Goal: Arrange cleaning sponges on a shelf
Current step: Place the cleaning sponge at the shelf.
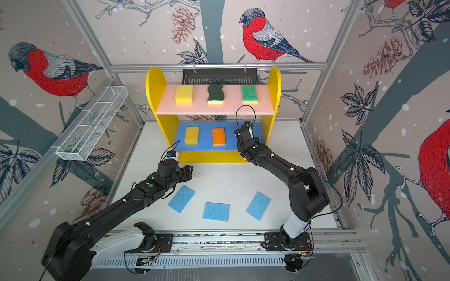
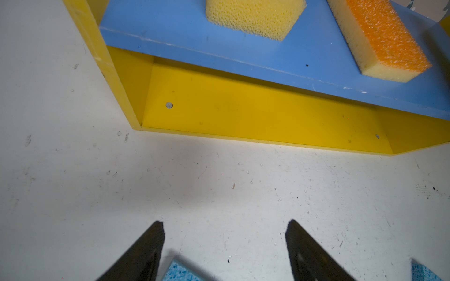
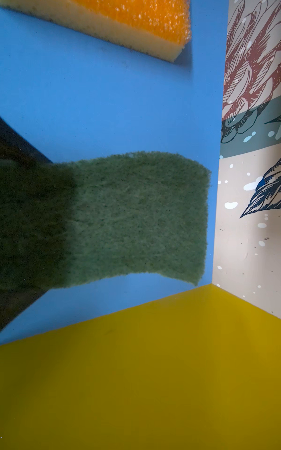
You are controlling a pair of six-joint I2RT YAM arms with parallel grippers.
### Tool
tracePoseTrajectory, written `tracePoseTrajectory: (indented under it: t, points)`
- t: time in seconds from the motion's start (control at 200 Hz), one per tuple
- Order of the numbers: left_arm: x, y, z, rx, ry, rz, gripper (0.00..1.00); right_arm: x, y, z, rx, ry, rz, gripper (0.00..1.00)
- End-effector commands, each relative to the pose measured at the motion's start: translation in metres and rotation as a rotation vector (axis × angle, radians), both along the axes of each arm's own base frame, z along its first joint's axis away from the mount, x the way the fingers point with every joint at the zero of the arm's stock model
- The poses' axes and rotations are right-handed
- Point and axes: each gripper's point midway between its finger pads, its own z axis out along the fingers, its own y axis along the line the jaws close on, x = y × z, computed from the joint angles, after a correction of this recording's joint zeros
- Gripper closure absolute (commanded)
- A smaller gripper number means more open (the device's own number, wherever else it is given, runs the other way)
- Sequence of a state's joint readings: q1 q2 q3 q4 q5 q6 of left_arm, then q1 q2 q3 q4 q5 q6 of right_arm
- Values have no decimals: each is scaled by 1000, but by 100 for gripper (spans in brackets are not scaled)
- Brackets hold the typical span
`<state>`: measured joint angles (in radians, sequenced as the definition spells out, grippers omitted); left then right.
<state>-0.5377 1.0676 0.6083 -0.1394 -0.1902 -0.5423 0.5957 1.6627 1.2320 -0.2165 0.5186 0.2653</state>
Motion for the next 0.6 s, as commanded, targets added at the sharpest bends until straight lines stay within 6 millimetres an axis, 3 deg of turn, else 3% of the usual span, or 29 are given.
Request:
tracePoseTrajectory:
  t: [0.0, 0.595]
  points:
    - [6, -3, 11, -17, -43, -2, 21, 1, -3, 1, -14, -4, -21, 36]
    - [5, -1, 10, -10, -38, 1, 21, 3, -4, -4, -16, 7, -31, 27]
